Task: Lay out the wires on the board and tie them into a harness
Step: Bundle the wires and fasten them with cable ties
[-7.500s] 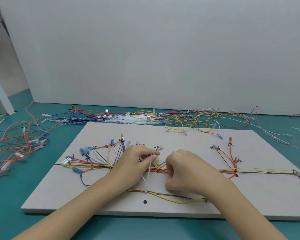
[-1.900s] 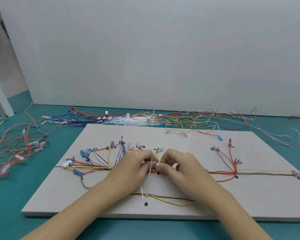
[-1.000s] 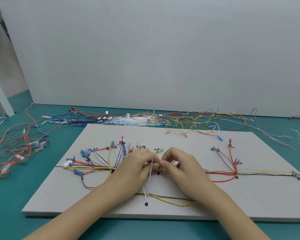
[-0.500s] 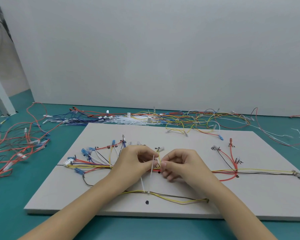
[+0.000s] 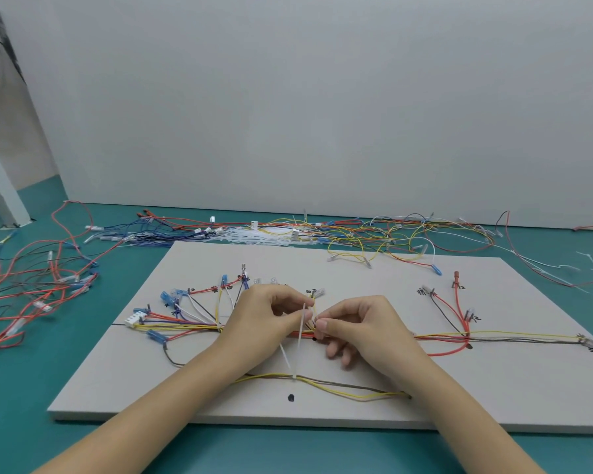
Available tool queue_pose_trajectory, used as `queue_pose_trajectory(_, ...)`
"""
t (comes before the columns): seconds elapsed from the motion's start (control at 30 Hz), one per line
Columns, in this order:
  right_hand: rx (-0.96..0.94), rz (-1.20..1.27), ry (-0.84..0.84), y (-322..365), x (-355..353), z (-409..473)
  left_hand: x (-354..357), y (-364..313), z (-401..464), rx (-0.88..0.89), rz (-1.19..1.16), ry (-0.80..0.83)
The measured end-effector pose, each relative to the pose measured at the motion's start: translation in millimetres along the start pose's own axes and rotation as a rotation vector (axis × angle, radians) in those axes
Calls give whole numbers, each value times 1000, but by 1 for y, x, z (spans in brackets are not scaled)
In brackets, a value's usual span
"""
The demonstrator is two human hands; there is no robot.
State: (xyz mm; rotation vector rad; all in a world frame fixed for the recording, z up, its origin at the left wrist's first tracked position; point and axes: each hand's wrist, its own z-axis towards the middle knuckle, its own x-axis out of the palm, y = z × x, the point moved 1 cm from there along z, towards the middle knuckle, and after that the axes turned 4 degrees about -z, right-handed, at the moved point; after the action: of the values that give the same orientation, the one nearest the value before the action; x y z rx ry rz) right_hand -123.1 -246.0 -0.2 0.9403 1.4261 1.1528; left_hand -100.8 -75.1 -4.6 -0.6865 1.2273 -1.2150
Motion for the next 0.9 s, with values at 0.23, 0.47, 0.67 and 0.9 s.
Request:
queue_pose_trajectory(0.23,12,-29,-18,-1,3,1,0,4,2,3,-31,32)
queue_pose_trajectory(0.47,9,-49,-25,-2,2,0,-1,4,2,-2,-40,44)
queue_pose_trajectory(0.67,15,-94,-34,0,3,0,-1,6,2,-2,-44,65)
queue_pose_trajectory(0.9,24,-110,-29,1,2,0,-1,7,2,10,-29,64)
